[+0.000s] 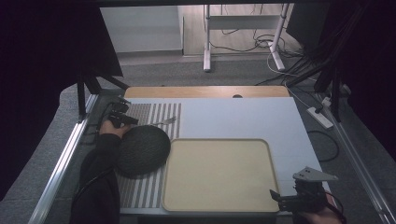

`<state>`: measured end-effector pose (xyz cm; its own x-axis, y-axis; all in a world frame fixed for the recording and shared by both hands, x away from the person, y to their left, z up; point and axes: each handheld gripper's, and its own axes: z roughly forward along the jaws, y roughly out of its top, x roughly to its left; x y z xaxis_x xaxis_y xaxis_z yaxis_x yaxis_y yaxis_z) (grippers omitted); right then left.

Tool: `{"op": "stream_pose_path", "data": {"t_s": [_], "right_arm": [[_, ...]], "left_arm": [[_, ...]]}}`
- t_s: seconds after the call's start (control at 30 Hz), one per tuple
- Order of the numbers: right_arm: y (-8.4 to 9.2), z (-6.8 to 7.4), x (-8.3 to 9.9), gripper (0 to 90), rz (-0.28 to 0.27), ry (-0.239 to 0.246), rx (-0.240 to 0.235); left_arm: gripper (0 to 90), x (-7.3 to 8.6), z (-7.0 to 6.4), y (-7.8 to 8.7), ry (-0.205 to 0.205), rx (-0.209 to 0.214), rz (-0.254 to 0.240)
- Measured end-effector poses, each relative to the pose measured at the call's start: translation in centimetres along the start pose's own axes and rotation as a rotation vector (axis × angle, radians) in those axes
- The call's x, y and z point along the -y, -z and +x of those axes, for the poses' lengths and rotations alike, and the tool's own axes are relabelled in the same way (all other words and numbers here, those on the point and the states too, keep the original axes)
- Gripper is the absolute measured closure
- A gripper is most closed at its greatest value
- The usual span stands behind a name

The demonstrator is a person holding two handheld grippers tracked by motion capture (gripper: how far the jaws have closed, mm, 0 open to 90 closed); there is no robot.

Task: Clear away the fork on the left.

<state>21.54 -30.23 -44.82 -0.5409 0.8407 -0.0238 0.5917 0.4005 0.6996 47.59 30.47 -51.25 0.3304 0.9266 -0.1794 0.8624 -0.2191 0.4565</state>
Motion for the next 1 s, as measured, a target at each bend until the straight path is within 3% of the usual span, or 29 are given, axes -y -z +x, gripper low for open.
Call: {"op": "stream_pose_path", "data": {"t_s": [0.07, 0.13, 0.27, 0.5, 0.83, 1.0], "right_arm": [[0.0, 0.0, 0.0, 0.0, 0.002, 0.003, 0.001], [0.0, 0.0, 0.0, 0.0, 0.002, 0.004, 0.001], [0.0, 0.0, 0.0, 0.0, 0.003, 0.005, 0.001], [0.0, 0.0, 0.0, 0.0, 0.003, 0.007, -0.002], [0.0, 0.1, 0.0, 0.0, 0.004, 0.012, -0.004], [0.0, 0.1, 0.0, 0.0, 0.005, 0.015, -0.005]], "left_arm": [[54.0, -0.3, -0.3, 0.0, -0.001, 0.026, -0.005], [44.5, -0.7, -0.8, -0.2, -0.016, 0.024, -0.011], [26.4, -1.4, -1.8, -0.7, -0.035, 0.064, -0.004], [3.6, -2.6, -3.9, -2.1, -0.14, 0.064, 0.058], [0.0, -3.8, -5.9, -4.5, -0.188, 0.013, 0.137], [0.1, -3.9, -6.1, -5.0, -0.212, -0.021, 0.145]]}}
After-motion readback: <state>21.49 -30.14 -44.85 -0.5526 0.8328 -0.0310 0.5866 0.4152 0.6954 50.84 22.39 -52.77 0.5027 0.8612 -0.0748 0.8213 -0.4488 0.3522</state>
